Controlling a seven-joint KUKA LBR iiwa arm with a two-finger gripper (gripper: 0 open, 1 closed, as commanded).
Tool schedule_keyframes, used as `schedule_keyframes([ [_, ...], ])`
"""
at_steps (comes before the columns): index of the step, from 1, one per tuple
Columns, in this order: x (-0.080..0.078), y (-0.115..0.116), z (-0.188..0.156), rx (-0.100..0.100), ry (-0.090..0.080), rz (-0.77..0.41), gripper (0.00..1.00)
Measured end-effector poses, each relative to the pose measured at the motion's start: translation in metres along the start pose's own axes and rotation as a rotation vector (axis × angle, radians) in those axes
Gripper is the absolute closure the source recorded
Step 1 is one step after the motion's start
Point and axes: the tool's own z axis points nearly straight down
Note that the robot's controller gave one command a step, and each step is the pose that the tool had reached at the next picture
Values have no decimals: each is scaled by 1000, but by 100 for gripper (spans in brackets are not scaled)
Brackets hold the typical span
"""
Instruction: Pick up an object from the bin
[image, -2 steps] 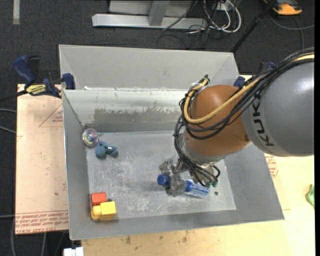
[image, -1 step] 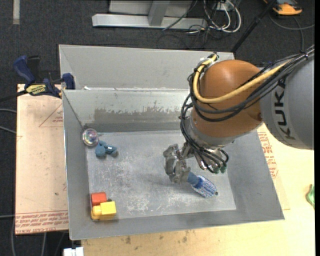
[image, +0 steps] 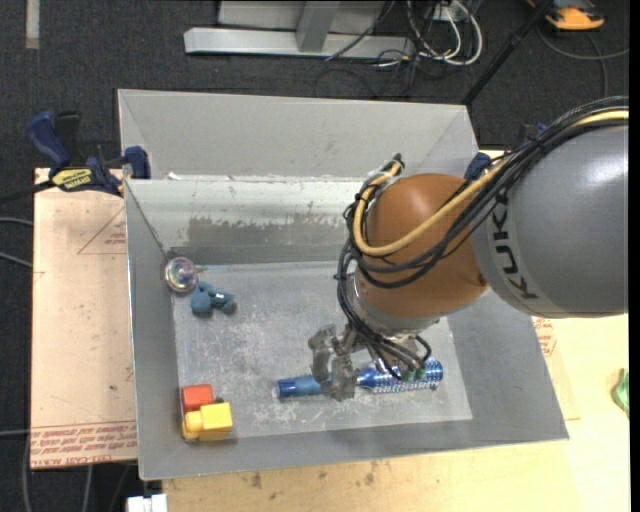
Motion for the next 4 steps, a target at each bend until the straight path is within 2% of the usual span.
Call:
schedule_keyframes([
  [1, -33, -21, -93, 3, -19, -15, 100],
  [2, -30, -20, -88, 1, -9, -16, 0],
  [3, -4, -13, 34, 0, 0, -268, 0],
  [4, -26, -30, 111, 0, -1, -252, 0],
])
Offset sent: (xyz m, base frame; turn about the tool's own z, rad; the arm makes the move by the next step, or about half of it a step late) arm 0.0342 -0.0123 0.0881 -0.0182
